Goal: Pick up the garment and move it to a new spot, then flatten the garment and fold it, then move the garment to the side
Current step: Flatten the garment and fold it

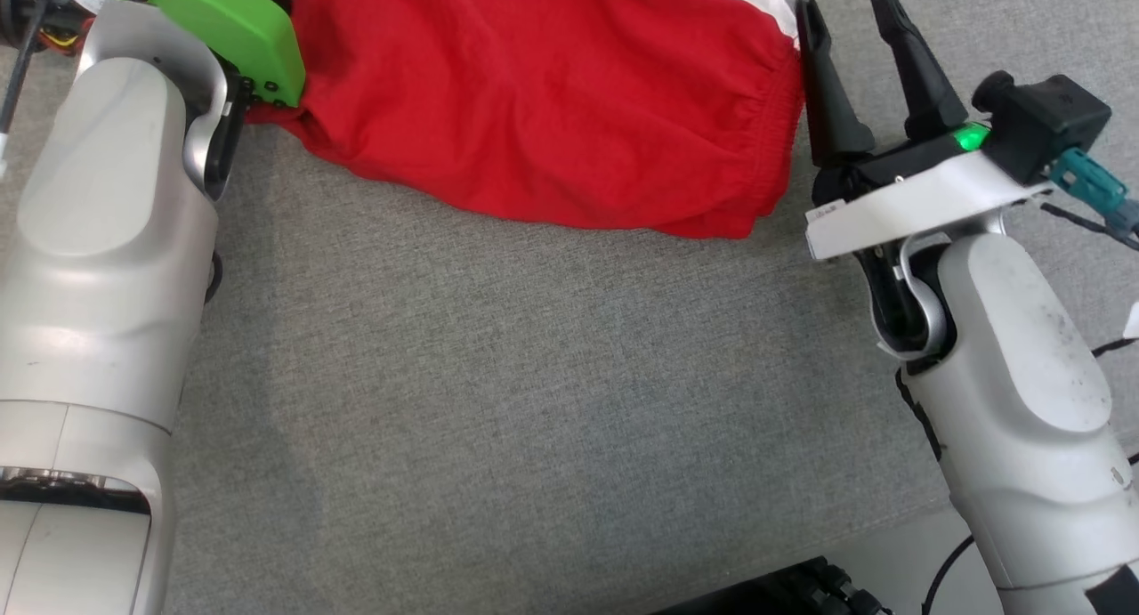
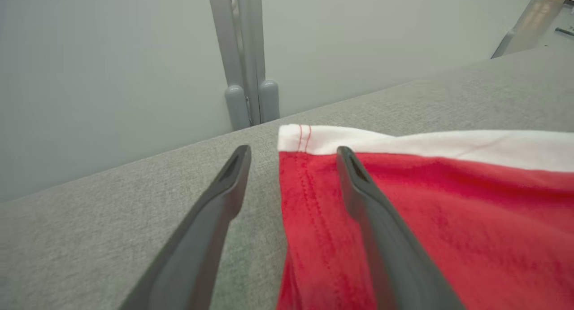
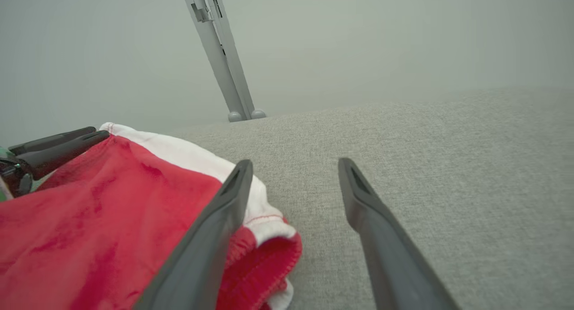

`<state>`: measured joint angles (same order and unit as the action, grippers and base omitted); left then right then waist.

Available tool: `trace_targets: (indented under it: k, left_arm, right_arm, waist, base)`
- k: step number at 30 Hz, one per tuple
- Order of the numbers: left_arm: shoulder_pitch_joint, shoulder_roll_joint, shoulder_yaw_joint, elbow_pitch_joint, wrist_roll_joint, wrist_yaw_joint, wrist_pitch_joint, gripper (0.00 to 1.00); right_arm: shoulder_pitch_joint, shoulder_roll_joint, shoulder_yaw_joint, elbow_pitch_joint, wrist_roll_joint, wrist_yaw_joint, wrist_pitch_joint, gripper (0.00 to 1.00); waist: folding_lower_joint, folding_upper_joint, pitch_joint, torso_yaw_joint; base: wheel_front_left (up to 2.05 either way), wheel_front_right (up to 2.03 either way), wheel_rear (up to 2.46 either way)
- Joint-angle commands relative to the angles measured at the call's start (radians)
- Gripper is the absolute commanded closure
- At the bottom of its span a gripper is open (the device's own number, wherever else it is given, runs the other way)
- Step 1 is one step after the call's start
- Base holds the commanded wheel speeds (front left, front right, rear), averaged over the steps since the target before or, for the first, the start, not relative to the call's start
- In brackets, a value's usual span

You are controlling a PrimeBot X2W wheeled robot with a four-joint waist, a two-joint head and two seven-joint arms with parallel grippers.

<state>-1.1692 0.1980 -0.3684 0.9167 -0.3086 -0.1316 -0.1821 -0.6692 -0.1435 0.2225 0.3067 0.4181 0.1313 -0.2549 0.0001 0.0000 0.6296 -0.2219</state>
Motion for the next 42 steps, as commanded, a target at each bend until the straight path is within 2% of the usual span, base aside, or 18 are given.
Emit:
trace_targets:
  k: [1, 6, 10, 16, 22, 30, 42]
  left_arm:
    - [0.021, -0.003, 0.003, 0.008, -0.001, 0.007, -0.030, 0.00]
    - [0.119, -0.015, 0.052, -0.076, -0.022, 0.068, -0.083, 0.00]
    - [0.279, -0.011, 0.129, -0.311, -0.008, 0.136, -0.083, 0.00]
    - [0.547, -0.003, 0.212, -0.614, 0.038, 0.219, -0.083, 0.00]
    - [0.766, -0.003, 0.244, -0.775, 0.060, 0.272, -0.083, 0.00]
    - [0.925, -0.001, 0.243, -0.864, 0.058, 0.301, -0.072, 0.00]
    - [0.952, 0.009, 0.228, -0.892, 0.057, 0.308, -0.057, 0.00]
  right_arm:
    - [0.039, -0.008, -0.016, -0.034, -0.026, -0.001, -0.007, 0.00]
    - [0.155, -0.015, -0.091, -0.190, -0.103, -0.001, -0.008, 0.00]
    - [0.233, -0.015, -0.139, -0.274, -0.155, -0.001, -0.008, 0.00]
    - [0.327, -0.009, -0.178, -0.326, -0.191, -0.001, -0.009, 0.00]
    - [0.407, 0.003, -0.188, -0.347, -0.207, -0.001, 0.003, 0.00]
    - [0.476, 0.005, -0.200, -0.379, -0.207, -0.001, 0.038, 0.00]
    - [0.500, 0.008, -0.214, -0.404, -0.199, -0.001, 0.068, 0.00]
  waist:
    - [-0.0001, 0.0000, -0.024, 0.019]
    - [-0.0001, 0.0000, -0.071, 0.054]
    - [-0.0001, 0.0000, -0.106, 0.084]
    - [-0.0001, 0.0000, -0.163, 0.120]
    - [-0.0001, 0.0000, -0.223, 0.135]
    - [-0.0001, 0.0000, -0.271, 0.145]
    - [-0.0001, 0.0000, -0.280, 0.152]
  base:
    - [0.00, 0.00, 0.00]
    - [0.00, 0.00, 0.00]
    - [0.00, 0.00, 0.00]
    - [0.00, 0.00, 0.00]
    - [0.00, 0.00, 0.00]
    - [0.00, 0.00, 0.00]
    - [0.00, 0.00, 0.00]
